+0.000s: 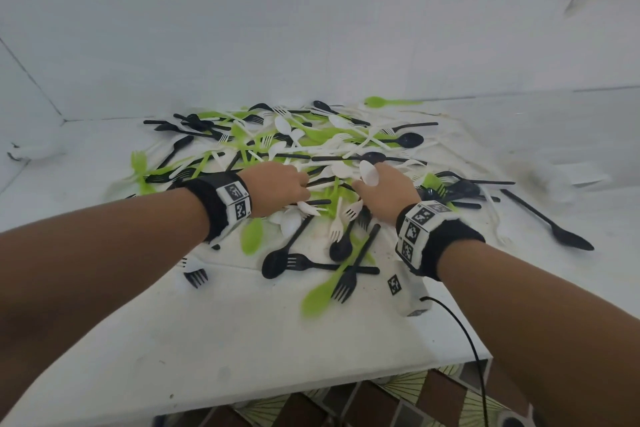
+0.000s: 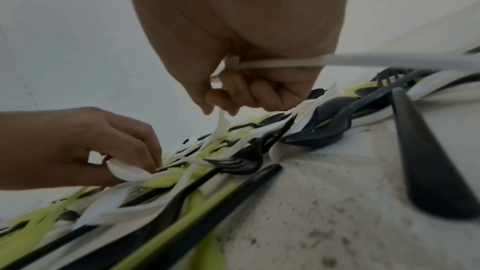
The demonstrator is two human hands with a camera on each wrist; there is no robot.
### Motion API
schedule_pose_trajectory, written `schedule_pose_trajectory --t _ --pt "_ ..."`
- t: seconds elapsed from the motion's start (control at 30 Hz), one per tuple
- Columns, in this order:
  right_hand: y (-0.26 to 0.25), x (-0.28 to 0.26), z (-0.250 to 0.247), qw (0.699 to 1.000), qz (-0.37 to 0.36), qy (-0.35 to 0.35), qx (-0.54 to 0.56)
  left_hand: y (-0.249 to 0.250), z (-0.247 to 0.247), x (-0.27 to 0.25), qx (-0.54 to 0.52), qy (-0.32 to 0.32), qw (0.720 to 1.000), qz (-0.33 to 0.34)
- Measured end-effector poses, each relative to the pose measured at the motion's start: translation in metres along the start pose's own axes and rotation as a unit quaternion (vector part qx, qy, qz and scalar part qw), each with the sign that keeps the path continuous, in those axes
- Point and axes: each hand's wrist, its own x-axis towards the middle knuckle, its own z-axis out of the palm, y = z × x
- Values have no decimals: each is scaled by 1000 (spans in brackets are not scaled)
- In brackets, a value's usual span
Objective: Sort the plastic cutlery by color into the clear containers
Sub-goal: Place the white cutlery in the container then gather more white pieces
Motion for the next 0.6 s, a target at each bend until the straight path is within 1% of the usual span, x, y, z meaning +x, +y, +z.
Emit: schedule_pose_trajectory --t 0.07,0.13,0.17,0.23,0.3,0.37,0.43,0.5,0.57,0.6 --pt "2 4 0 1000 2 -19 -18 -3 0 -1 -9 13 1000 4" --pt "6 9 1 998 4 -48 -44 -7 1 -2 -5 62 998 23" --pt "9 11 1 997 3 -45 -60 -10 2 -2 9 91 995 35" --pt "14 16 -2 997 -8 -12 -82 -15 1 -4 31 139 989 43" --pt "16 21 -4 994 -22 7 -105 -18 -4 -8 54 154 986 34" --pt "16 24 -6 991 -30 7 -133 -19 -12 -12 70 157 985 22" --pt "15 28 -9 989 -40 13 -144 -21 -16 -18 55 163 985 -9" --pt "15 33 -11 990 -56 20 -128 -24 -20 -26 19 153 985 -71" --pt "17 39 -11 990 -66 9 -128 -26 -17 -34 -37 133 982 -129" --pt "19 41 -10 987 -68 -2 -144 -25 -14 -38 -82 125 977 -153"
